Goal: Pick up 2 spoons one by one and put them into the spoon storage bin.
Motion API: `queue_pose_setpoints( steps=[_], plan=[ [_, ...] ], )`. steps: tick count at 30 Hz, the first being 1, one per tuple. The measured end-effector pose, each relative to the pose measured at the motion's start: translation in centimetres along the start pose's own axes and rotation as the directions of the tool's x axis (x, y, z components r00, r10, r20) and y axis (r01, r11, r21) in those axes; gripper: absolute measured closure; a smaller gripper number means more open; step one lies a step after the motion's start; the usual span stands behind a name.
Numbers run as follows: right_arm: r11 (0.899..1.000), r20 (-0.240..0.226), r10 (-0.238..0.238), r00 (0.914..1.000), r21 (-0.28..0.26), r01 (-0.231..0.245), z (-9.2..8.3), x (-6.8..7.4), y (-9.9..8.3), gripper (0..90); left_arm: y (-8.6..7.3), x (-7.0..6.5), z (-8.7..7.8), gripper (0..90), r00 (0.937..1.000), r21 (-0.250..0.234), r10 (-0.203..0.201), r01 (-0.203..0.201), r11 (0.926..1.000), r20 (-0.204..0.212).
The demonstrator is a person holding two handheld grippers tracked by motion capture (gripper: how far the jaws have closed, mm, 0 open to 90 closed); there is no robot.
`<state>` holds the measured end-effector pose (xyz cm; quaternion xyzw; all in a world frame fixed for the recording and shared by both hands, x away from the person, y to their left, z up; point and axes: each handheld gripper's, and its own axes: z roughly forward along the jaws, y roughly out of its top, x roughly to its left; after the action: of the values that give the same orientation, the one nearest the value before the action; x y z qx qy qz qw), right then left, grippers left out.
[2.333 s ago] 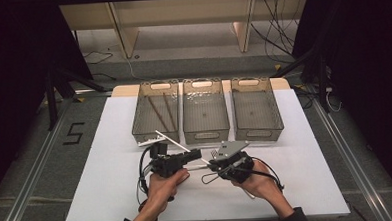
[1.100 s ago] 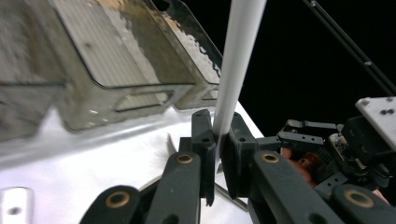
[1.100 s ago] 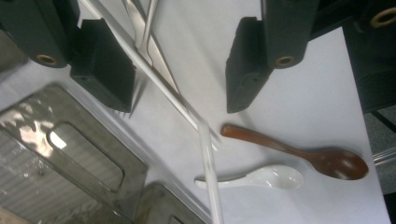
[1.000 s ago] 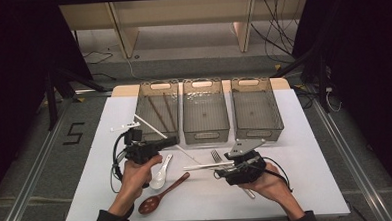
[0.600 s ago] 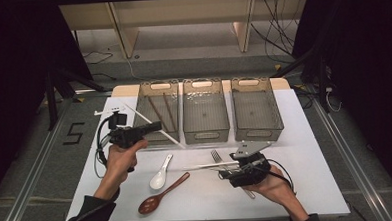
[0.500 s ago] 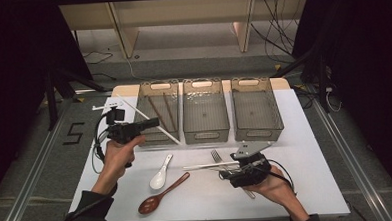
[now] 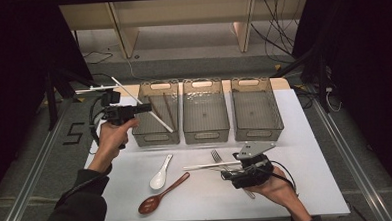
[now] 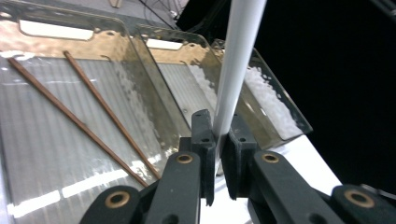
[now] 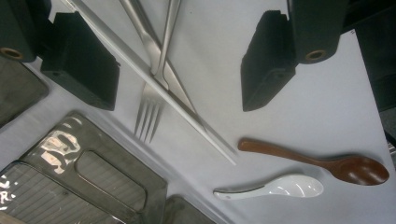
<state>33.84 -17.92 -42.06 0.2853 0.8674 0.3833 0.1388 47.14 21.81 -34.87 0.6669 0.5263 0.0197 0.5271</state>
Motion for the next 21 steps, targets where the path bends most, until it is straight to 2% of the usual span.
queue_pose_setpoints(
  steps=[1,2,8,12,21],
  plan=[
    [1.000,0.000,0.002,1.0000,-0.001,-0.002,0.0,0.0,0.0,28.6,0.0,0.0,0.0,83.8,1.0000,0.000,0.000,0.000,1.0000,0.000],
    [1.000,0.001,0.001,1.0000,-0.002,-0.001,-0.1,0.0,0.0,28.4,0.4,0.2,0.4,83.9,0.9998,0.006,-0.001,0.001,1.0000,-0.019],
    [1.000,-0.003,0.000,1.0000,0.004,0.000,0.0,0.0,-0.2,28.3,1.0,0.7,1.7,83.8,0.9977,0.039,0.001,0.002,0.9992,-0.068],
    [1.000,-0.003,-0.001,1.0000,0.009,0.001,0.1,0.0,-0.2,28.3,1.2,1.3,2.7,83.8,0.9960,0.059,-0.008,0.013,0.9982,-0.089],
    [1.000,0.001,0.002,1.0000,0.006,-0.002,-0.1,-0.1,-0.3,28.3,0.9,1.9,4.1,83.7,0.9949,0.100,-0.025,0.034,0.9944,-0.098]
  ],
)
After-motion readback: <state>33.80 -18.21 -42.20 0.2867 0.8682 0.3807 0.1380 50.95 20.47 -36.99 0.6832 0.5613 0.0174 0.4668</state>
